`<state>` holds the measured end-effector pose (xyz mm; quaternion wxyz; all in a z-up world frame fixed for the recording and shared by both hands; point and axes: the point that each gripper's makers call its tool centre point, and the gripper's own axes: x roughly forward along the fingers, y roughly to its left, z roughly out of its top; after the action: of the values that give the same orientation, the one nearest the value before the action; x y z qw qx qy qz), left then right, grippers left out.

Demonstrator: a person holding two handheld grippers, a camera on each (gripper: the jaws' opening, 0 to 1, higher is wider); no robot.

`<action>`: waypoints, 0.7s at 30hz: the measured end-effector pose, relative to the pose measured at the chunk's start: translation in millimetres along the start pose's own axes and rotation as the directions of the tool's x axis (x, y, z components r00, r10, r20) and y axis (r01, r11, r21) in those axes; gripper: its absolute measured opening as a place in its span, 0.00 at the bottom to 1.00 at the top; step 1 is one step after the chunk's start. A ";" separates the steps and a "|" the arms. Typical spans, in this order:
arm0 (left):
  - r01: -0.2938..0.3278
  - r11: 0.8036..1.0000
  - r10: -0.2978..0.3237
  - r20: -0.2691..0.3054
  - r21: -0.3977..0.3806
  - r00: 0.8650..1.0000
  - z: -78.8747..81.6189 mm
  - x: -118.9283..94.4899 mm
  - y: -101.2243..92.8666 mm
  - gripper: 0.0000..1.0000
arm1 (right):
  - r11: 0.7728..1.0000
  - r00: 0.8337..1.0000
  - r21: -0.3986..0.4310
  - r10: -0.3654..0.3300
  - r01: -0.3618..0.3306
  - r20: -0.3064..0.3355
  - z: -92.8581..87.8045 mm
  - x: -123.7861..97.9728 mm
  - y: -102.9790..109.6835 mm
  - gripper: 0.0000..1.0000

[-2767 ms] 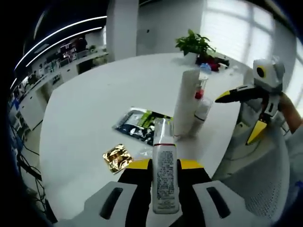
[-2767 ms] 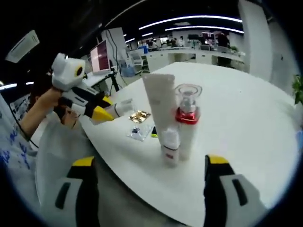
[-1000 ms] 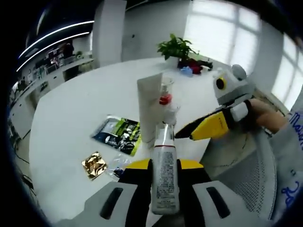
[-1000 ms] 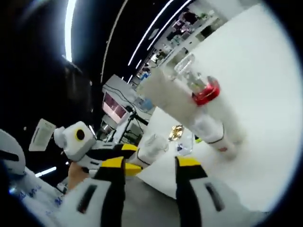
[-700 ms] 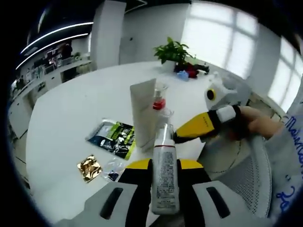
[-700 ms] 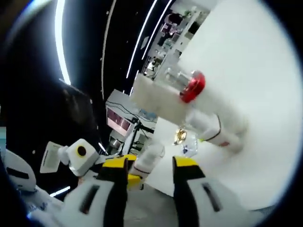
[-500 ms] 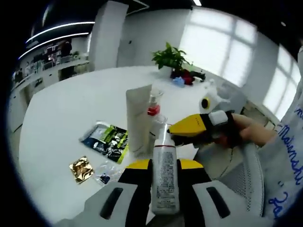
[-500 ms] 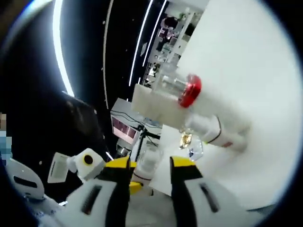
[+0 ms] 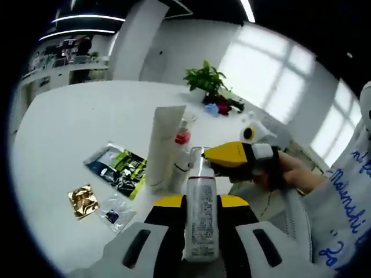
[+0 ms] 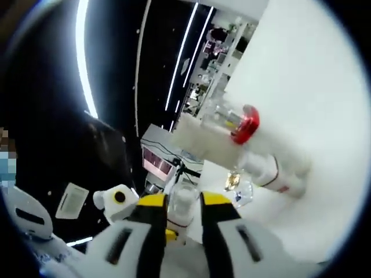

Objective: Arrange the skincare products in the storage area until every visible bottle or jar stands upright without overlapping.

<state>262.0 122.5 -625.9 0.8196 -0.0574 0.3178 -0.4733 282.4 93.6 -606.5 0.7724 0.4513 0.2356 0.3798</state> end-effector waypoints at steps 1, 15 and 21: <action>-0.003 1.000 0.003 -0.010 0.009 1.000 -1.9 1.9 -1.5 0.17 | 1.000 1.000 -0.015 -0.002 0.002 -0.004 0.0 0.7 1.2 0.22; -0.065 0.989 0.080 -0.111 0.135 0.991 -16.9 16.0 -4.6 0.18 | 0.977 0.997 -0.213 -0.031 0.015 -0.073 -6.2 8.4 8.5 0.19; -0.074 0.981 0.098 -0.133 0.179 0.986 -18.4 16.2 -2.8 0.19 | 0.962 0.995 -0.271 -0.045 0.020 -0.084 -7.2 10.3 9.9 0.18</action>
<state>255.0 111.6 -646.8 0.8166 0.0616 0.3349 -0.4661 279.7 108.6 -601.5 0.8215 0.3206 0.2233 0.4153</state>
